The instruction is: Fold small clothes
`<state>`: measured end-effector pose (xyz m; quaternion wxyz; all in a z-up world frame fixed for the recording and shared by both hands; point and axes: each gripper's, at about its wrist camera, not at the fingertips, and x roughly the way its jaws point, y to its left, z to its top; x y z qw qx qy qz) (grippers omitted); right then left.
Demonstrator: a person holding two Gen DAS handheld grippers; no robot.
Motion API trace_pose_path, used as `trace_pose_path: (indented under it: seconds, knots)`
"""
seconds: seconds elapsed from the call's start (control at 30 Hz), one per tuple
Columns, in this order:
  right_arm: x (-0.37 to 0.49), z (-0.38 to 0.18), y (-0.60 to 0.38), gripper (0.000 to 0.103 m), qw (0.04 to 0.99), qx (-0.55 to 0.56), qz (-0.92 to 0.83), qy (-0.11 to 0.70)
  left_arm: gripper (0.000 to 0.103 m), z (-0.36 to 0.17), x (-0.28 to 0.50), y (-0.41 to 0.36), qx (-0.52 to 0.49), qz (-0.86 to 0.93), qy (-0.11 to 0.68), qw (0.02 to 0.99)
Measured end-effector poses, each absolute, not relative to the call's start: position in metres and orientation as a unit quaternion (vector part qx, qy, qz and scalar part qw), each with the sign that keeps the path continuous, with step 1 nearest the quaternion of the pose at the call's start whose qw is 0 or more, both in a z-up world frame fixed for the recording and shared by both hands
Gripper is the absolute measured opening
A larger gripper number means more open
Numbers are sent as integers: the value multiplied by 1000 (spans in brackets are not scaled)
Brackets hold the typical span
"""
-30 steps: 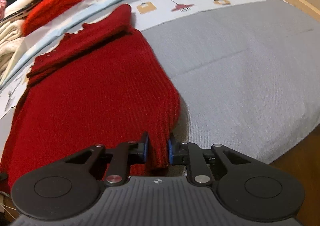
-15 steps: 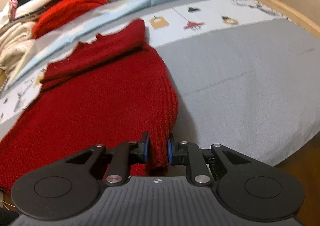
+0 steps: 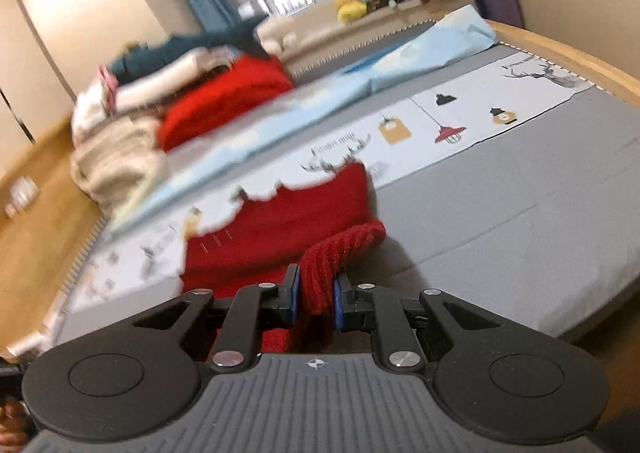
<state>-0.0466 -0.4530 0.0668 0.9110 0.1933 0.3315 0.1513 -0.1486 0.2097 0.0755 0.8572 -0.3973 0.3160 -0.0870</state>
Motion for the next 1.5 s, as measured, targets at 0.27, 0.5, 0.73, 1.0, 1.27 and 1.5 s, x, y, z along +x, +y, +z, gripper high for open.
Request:
trace_pose_path:
  seconds: [0.27, 0.5, 0.73, 1.0, 1.27, 1.5]
  knots:
    - [-51, 84, -452, 16, 901, 223, 153, 339, 8, 78, -113, 231, -391, -12, 345, 853]
    - [77, 31, -424, 16, 883, 212, 127, 398, 8, 37, 27, 249, -362, 33, 403, 840]
    - [175, -30, -395, 23, 886, 178, 67, 423, 33, -2, 99, 257, -327, 59, 397, 855]
    - [177, -42, -428, 41, 900, 206, 15, 383, 48, -48, 119, 254, -324, 104, 460, 820]
    - [192, -89, -400, 56, 838, 196, 78, 503, 61, -80, 141, 239, -338, 95, 517, 781]
    - [202, -102, -391, 64, 823, 188, 63, 532, 67, -95, 150, 232, -327, 104, 537, 771]
